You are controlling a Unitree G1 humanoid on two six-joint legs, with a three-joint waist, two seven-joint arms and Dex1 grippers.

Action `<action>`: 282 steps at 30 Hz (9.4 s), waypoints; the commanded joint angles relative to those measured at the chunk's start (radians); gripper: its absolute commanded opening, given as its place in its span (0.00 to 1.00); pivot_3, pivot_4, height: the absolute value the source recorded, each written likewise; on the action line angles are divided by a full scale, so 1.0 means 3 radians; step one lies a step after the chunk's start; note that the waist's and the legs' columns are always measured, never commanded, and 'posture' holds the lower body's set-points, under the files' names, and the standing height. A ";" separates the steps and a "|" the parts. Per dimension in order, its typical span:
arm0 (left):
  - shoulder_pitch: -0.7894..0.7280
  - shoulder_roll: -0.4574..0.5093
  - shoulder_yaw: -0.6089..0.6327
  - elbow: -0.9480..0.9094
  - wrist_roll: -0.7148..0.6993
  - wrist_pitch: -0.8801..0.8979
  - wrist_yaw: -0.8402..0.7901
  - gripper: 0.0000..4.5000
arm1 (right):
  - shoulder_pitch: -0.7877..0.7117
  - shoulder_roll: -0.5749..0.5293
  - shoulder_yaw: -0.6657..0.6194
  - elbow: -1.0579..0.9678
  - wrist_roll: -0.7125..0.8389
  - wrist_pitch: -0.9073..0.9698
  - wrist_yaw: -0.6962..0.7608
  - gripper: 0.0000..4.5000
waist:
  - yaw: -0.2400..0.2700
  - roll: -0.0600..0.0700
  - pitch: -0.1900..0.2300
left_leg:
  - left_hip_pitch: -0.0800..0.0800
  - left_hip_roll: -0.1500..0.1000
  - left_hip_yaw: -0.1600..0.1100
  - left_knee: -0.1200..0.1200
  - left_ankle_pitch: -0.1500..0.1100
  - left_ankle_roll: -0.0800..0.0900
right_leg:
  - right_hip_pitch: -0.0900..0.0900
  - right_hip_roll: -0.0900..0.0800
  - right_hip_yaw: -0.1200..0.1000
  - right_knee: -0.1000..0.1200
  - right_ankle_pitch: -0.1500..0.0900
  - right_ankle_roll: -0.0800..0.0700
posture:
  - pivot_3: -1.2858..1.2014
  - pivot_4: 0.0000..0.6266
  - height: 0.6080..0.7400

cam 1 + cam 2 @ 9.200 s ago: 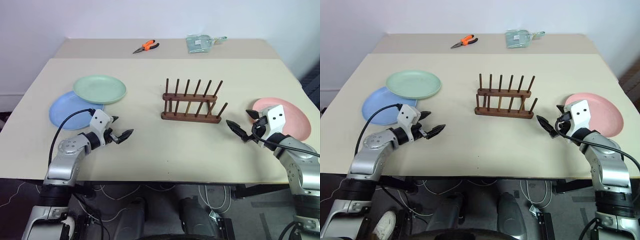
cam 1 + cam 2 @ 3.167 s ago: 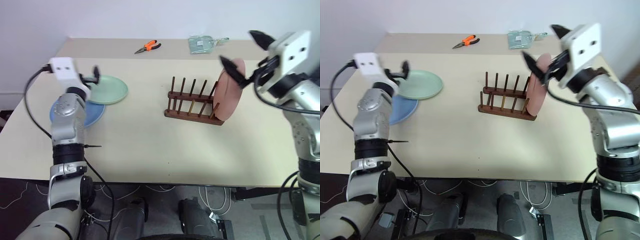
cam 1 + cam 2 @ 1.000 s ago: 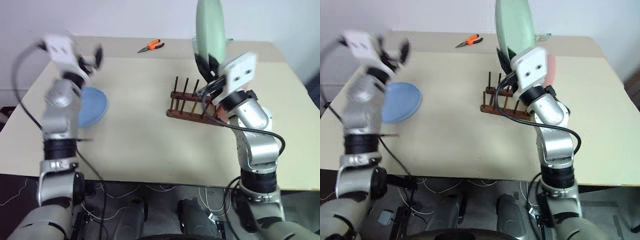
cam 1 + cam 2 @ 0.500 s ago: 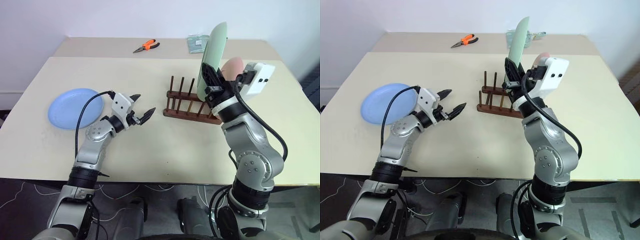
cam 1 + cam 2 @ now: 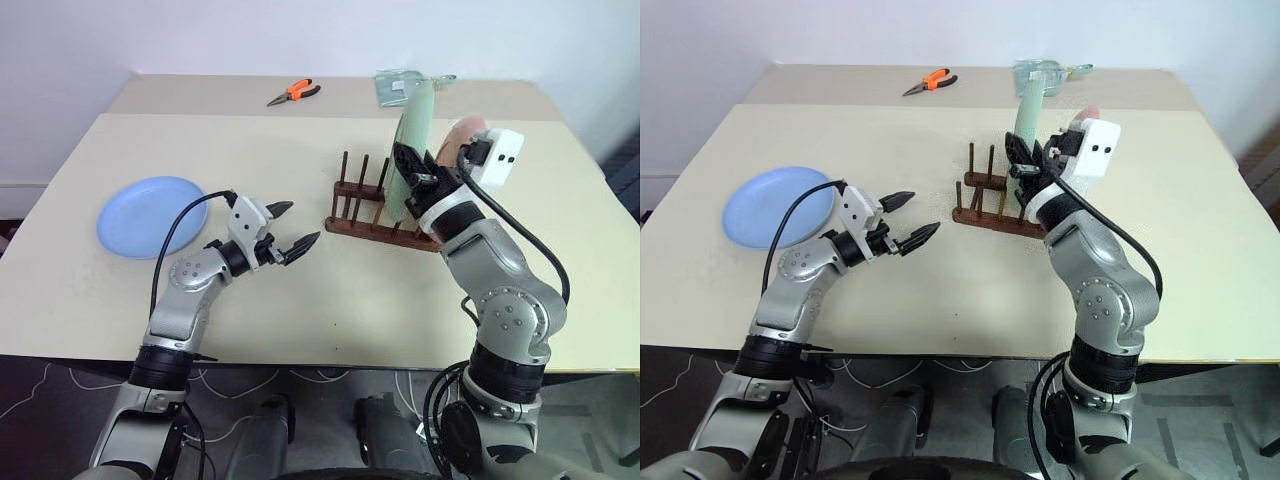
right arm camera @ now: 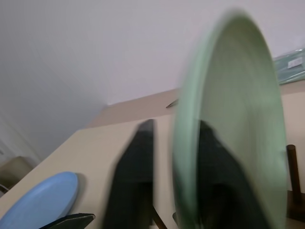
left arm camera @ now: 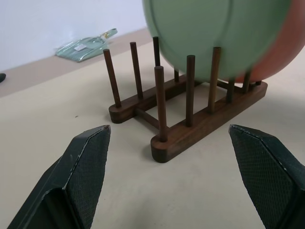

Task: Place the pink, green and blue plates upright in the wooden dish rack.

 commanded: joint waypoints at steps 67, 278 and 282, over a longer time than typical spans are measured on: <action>-0.1053 -0.0159 0.1017 -0.0993 -0.1178 0.1944 0.1968 0.01 | -0.0789 -0.1236 0.2297 0.1355 -0.3568 -0.2907 0.1650 0.94 | -0.0008 -0.0020 0.0003 | 0.0001 0.0000 -0.0002 0.0007 0.0002 -0.0006 | 0.0007 0.0001 -0.0005 -0.0002 0.0001 0.0002 | 0.52 0.24 1.00; 0.0383 0.0581 0.0520 0.0678 0.0464 -0.0654 0.0563 0.70 | 0.1622 -0.2131 -0.0317 0.1197 -0.1802 -0.2219 0.1792 0.01 | 0.0015 -0.0003 -0.0002 | 0.0013 0.0000 0.0002 -0.0027 0.0021 -0.0014 | 0.0003 -0.0001 0.0001 -0.0005 0.0005 -0.0007 | 0.52 0.24 1.00; 0.0501 0.0557 0.0522 0.0497 0.0470 -0.0597 0.0594 0.70 | 0.1492 -0.2048 -0.0258 0.1279 -0.1629 -0.2199 0.1900 0.01 | 0.0022 -0.0003 -0.0002 | 0.0013 0.0000 0.0001 -0.0026 0.0021 -0.0014 | 0.0005 -0.0002 0.0001 -0.0006 0.0005 -0.0007 | 0.52 0.24 1.00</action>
